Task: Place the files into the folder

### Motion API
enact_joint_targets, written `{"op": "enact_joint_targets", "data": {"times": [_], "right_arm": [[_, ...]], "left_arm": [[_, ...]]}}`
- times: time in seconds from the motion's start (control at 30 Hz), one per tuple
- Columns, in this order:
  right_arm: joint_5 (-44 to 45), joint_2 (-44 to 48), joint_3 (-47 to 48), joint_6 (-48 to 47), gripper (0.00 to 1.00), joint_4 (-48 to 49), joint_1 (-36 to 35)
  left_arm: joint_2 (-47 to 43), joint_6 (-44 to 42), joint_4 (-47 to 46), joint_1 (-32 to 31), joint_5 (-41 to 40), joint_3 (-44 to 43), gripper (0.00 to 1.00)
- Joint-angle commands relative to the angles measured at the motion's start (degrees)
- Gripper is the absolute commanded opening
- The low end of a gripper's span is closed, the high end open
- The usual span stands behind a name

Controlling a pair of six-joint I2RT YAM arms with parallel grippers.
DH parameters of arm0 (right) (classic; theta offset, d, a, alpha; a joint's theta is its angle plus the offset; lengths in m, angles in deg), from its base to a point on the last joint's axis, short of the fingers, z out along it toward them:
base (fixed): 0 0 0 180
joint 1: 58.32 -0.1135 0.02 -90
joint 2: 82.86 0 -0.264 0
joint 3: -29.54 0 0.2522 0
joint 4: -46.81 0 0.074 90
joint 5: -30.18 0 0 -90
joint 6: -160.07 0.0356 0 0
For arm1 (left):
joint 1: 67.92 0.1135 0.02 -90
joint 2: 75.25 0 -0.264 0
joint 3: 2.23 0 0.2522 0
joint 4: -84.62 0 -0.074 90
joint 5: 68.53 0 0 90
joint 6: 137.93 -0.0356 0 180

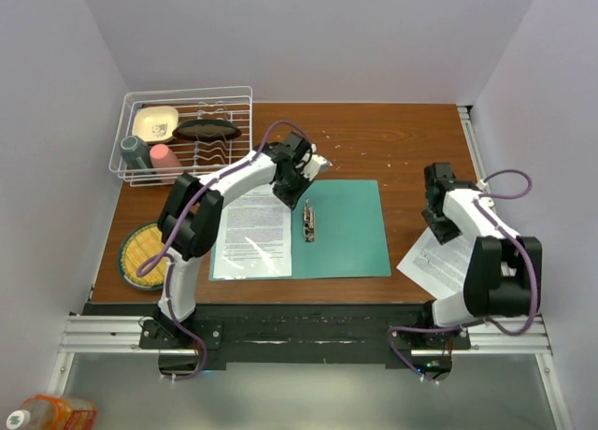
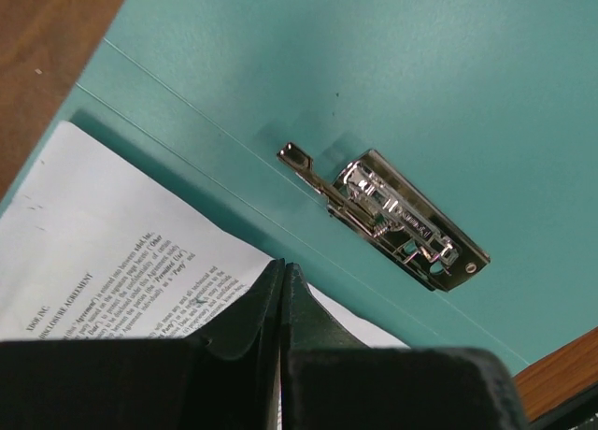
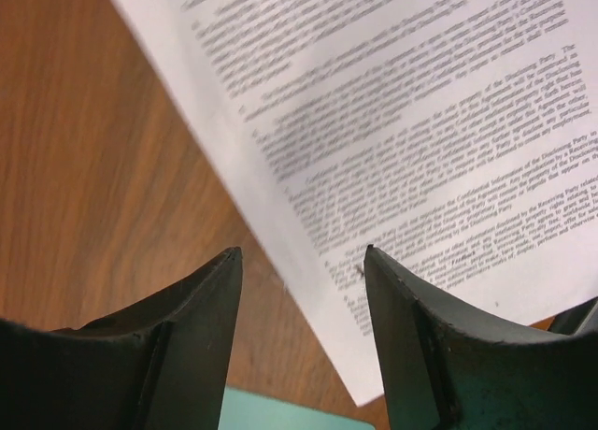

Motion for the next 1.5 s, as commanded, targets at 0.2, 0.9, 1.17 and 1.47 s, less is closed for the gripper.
{"op": "enact_joint_targets", "data": {"times": [0.2,0.9,1.17,1.47], "right_arm": [[-5.0,-16.7,4.8,-9.0,0.55,6.4,8.5],[-20.8,-19.9,2.7,-8.6,0.46,14.3,1.1],[-21.9,-23.4,6.0,-5.6,0.46,14.6,-5.9],[-21.7,-25.7,12.2,-7.3,0.44,15.5,-19.0]], "left_arm": [[-5.0,-0.1,-2.1,0.1,1.1,3.5,0.04],[-0.5,-0.3,-5.4,-3.1,-1.5,5.7,0.03],[-0.2,-0.3,-5.4,-3.6,-1.7,5.9,0.03],[0.1,-0.3,-5.3,-3.8,-1.8,5.8,0.03]]}}
